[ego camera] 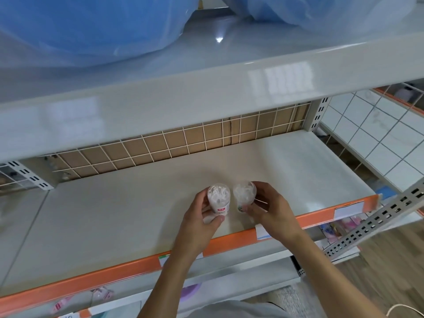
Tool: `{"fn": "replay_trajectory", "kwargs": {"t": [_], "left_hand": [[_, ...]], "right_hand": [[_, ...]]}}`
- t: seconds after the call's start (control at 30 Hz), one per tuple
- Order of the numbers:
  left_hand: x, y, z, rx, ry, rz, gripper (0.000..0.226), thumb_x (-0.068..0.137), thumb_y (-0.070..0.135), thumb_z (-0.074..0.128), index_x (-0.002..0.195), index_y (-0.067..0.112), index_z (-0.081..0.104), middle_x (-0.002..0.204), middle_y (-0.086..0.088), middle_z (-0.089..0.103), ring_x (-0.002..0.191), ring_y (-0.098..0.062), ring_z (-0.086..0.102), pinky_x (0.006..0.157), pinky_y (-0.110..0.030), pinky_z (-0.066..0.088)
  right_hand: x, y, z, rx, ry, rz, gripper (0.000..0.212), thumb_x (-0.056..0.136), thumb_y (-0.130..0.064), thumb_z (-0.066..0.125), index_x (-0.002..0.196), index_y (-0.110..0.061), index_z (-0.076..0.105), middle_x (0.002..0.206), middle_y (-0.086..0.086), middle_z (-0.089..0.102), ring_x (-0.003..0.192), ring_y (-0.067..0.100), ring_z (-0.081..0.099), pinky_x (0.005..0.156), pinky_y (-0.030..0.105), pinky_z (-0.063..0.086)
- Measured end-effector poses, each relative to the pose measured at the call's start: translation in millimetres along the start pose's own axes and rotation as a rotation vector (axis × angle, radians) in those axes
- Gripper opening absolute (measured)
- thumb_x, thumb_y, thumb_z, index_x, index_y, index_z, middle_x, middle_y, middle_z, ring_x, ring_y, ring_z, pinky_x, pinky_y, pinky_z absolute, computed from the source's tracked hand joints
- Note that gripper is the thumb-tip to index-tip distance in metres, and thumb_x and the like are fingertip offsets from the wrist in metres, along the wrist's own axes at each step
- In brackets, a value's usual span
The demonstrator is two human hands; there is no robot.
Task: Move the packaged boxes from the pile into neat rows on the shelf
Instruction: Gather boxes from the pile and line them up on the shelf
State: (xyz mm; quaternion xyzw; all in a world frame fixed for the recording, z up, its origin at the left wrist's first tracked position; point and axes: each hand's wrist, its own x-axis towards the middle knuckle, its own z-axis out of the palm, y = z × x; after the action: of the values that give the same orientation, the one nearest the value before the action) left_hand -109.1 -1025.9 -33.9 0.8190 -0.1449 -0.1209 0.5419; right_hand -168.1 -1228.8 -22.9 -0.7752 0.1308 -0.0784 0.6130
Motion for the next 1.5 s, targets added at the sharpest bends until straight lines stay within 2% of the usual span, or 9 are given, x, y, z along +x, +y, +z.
{"fn": "replay_trajectory", "kwargs": {"t": [0.13, 0.33, 0.43, 0.53, 0.73, 0.97, 1.17, 1.37, 1.5], "left_hand": [[2.3, 0.2, 4.9, 0.071, 0.089, 0.040, 0.062, 0.080, 0.018, 0.083, 0.133, 0.030, 0.053, 0.125, 0.011, 0.063, 0.107, 0.000, 0.062, 0.086, -0.010, 0.051], [4.3, 0.9, 14.8, 0.184, 0.203, 0.019, 0.061, 0.075, 0.034, 0.085, 0.127, 0.026, 0.055, 0.117, 0.005, 0.052, 0.097, -0.006, 0.060, 0.072, 0.001, 0.042], [5.4, -1.6, 13.0, 0.184, 0.140, 0.002, 0.072, 0.074, 0.031, 0.087, 0.135, 0.029, 0.049, 0.125, 0.009, 0.049, 0.107, -0.008, 0.059, 0.079, -0.003, 0.044], [5.6, -3.9, 10.9, 0.166, 0.108, -0.016, 0.067, 0.078, 0.026, 0.084, 0.135, 0.029, 0.050, 0.127, 0.010, 0.059, 0.110, -0.008, 0.062, 0.085, -0.010, 0.048], [6.6, 1.7, 12.3, 0.161, 0.121, -0.030, 0.055, 0.081, 0.022, 0.082, 0.129, 0.026, 0.056, 0.116, 0.013, 0.067, 0.101, -0.002, 0.064, 0.076, 0.000, 0.045], [8.3, 4.0, 13.1, 0.153, 0.122, -0.071, 0.055, 0.081, 0.024, 0.082, 0.129, 0.027, 0.055, 0.117, 0.013, 0.066, 0.102, -0.002, 0.063, 0.078, -0.004, 0.044], [8.8, 8.9, 10.5, 0.179, 0.099, -0.098, 0.055, 0.083, 0.025, 0.080, 0.132, 0.028, 0.053, 0.117, 0.016, 0.064, 0.099, 0.001, 0.063, 0.071, -0.001, 0.045], [8.2, 12.4, 10.2, 0.185, 0.093, -0.123, 0.055, 0.084, 0.025, 0.079, 0.132, 0.028, 0.053, 0.120, 0.014, 0.065, 0.103, -0.003, 0.063, 0.077, -0.004, 0.042], [8.1, 13.0, 9.3, 0.189, 0.082, -0.136, 0.058, 0.083, 0.027, 0.080, 0.134, 0.028, 0.052, 0.123, 0.012, 0.065, 0.106, -0.006, 0.063, 0.087, -0.015, 0.048]], "right_hand": [[-0.8, -0.2, 1.0, 0.000, 0.008, -0.011, 0.052, 0.082, -0.013, 0.081, 0.127, -0.024, 0.058, 0.118, -0.011, 0.069, 0.107, 0.003, 0.067, 0.091, 0.020, 0.055], [0.0, 0.2, 0.9, 0.012, 0.010, -0.022, 0.052, 0.082, -0.011, 0.080, 0.128, -0.023, 0.058, 0.118, -0.011, 0.069, 0.106, 0.000, 0.066, 0.091, 0.019, 0.055], [2.8, 0.8, -0.3, 0.008, 0.006, -0.021, 0.053, 0.082, -0.010, 0.080, 0.129, -0.022, 0.058, 0.119, -0.010, 0.068, 0.106, -0.003, 0.065, 0.089, 0.015, 0.053], [5.2, 2.1, -2.8, 0.009, 0.006, -0.019, 0.054, 0.082, -0.008, 0.080, 0.130, -0.019, 0.058, 0.120, -0.007, 0.068, 0.107, -0.001, 0.065, 0.089, 0.014, 0.053], [8.8, 1.6, -4.0, -0.015, -0.030, -0.026, 0.055, 0.084, -0.008, 0.078, 0.134, -0.019, 0.058, 0.121, -0.008, 0.069, 0.110, 0.003, 0.066, 0.093, 0.018, 0.053], [10.5, -1.7, 3.0, 0.005, -0.036, -0.042, 0.051, 0.084, -0.008, 0.077, 0.128, -0.026, 0.058, 0.119, -0.008, 0.068, 0.109, 0.006, 0.065, 0.091, 0.014, 0.052], [8.9, -2.3, 4.7, 0.012, -0.039, -0.039, 0.049, 0.085, -0.010, 0.077, 0.125, -0.030, 0.056, 0.120, -0.010, 0.067, 0.111, 0.005, 0.064, 0.090, 0.012, 0.051], [8.6, -4.9, 3.0, -0.008, -0.042, -0.036, 0.049, 0.085, -0.014, 0.078, 0.128, -0.025, 0.057, 0.120, -0.012, 0.067, 0.112, 0.001, 0.063, 0.089, 0.009, 0.050], [8.7, -5.6, 2.6, -0.030, -0.042, -0.033, 0.050, 0.085, -0.018, 0.079, 0.129, -0.028, 0.056, 0.121, -0.014, 0.065, 0.114, 0.002, 0.062, 0.091, 0.013, 0.052]]}}
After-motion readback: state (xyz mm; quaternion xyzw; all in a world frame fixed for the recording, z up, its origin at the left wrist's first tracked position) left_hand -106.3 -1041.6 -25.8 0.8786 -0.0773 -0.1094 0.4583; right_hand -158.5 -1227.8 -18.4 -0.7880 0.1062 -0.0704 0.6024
